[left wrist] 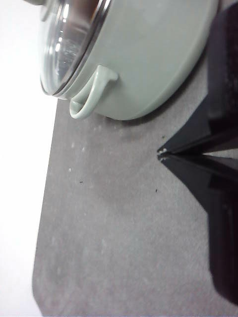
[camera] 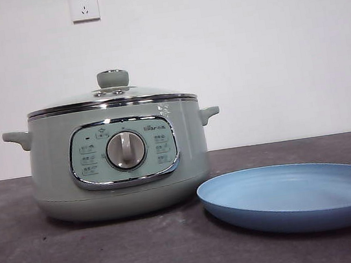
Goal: Take the potato out from the steamer,put the potato on the plate,close the lid
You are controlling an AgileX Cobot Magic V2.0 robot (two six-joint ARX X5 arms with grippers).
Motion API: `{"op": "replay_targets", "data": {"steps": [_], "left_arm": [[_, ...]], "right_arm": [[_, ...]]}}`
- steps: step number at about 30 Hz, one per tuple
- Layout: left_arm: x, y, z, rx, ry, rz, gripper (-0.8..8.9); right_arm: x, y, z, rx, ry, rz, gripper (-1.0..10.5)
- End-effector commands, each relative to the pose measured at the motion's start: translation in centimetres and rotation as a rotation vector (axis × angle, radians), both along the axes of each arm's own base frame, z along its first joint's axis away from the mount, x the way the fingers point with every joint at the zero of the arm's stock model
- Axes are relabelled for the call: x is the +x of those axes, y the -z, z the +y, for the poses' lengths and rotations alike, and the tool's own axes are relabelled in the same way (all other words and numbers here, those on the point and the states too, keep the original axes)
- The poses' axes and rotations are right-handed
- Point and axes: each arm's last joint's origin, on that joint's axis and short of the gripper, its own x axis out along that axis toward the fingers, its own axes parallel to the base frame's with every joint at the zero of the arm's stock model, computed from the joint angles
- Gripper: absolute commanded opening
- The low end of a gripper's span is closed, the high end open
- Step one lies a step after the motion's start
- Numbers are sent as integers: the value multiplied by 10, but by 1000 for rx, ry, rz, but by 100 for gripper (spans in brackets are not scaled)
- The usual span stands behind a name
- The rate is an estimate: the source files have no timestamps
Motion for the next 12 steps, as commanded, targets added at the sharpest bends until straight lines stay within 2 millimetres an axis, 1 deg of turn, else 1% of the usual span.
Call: {"op": "replay_targets", "data": {"steps": [1,4,7,12], "left_arm": [[0,4,-1,-83,11,13,-5],[-1,-2,-2,-116,68,-1,-8],[-3,-13,-4,-123,116,-25,-8],[-10,-41,-4,-164,117,-45,-8]], "right_arm": [[1,4,0,85,17,29,-1],[0,1,0,163,29,38,-11],[-1,-8,0,243,40,32,-11],[-6,-35,0,260,5,-29,-12]]}}
